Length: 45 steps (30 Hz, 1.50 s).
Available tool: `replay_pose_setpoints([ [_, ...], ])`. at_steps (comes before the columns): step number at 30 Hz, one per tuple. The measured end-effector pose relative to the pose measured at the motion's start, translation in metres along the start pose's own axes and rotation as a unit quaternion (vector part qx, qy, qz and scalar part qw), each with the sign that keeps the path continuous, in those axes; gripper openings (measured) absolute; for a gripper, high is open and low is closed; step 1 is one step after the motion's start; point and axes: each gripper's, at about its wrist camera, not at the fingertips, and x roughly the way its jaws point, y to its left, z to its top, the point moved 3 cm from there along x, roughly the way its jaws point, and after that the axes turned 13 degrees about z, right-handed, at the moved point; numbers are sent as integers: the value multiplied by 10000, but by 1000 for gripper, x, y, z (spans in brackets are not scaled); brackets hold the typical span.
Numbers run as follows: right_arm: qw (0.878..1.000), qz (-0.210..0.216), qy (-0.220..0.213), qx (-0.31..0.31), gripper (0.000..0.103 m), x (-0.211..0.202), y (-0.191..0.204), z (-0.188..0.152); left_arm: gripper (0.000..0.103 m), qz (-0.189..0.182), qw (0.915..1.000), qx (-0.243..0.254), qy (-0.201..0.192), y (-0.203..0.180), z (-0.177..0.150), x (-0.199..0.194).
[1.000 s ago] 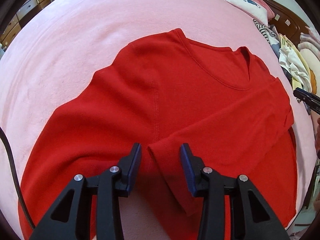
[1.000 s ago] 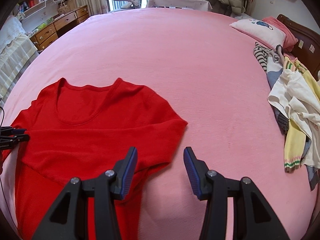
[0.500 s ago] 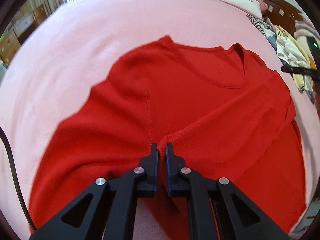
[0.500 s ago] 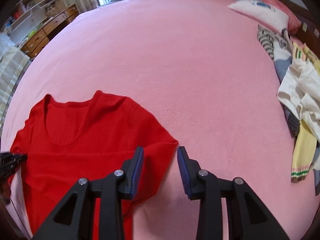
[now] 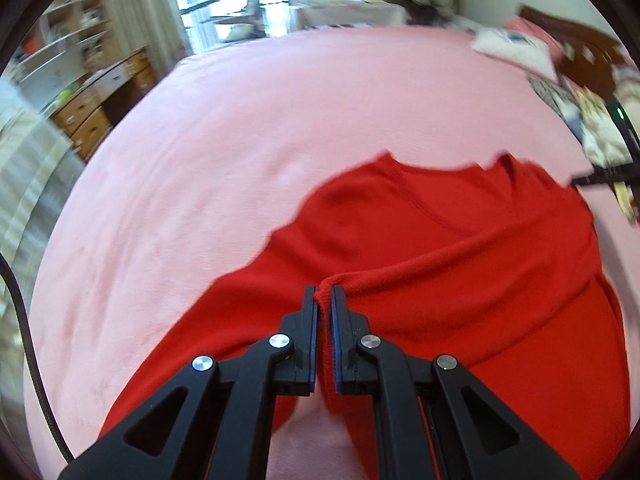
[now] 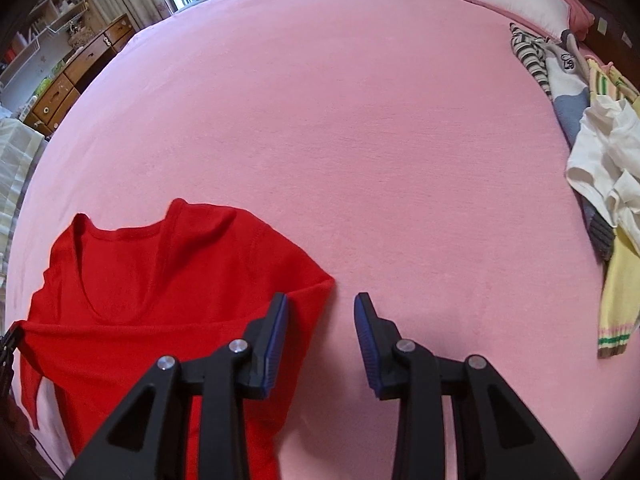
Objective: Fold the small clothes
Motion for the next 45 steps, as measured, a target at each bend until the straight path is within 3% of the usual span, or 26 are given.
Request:
replay_pose_setpoints([
  [5, 9999, 114, 79, -34, 26, 8, 7, 2, 4, 287, 9986, -441, -103, 18, 5, 3],
  [11, 9998, 148, -16, 91, 26, 6, 4, 4, 4, 540, 9970, -499, 236, 16, -2, 31],
  [22, 9989, 326, 100, 328, 25, 20, -4, -4, 5, 265, 9963, -743, 346, 19, -1, 28],
  [23, 9991, 277, 96, 318, 20, 22, -4, -4, 5, 232, 9964, -747, 336, 19, 0, 26],
  [24, 9992, 260, 89, 302, 4, 23, -3, -5, 5, 193, 9965, -744, 323, 17, 2, 24],
  [31, 9996, -97, -193, 159, 3, 11, -7, -4, 5, 52, 9970, -698, 326, 9, 4, 18],
  [35, 9979, -569, -297, -103, 0, 5, -8, -2, 5, 42, 9969, -672, 408, 4, 2, 25],
  [37, 9928, -1153, -270, -166, 0, 5, -17, -2, 5, 82, 9964, -660, 529, 2, -2, 34],
  [41, 9990, -275, -206, 283, 2, -7, -28, -15, 5, 102, 9948, -735, 695, 4, -8, 50],
  [43, 9997, -53, -165, 192, 9, -15, -21, -26, 6, 113, 9943, -775, 721, 7, -10, 54],
  [45, 9998, 99, -123, 77, 32, -19, -9, -35, 6, 178, 9933, -836, 778, 12, -12, 60],
])
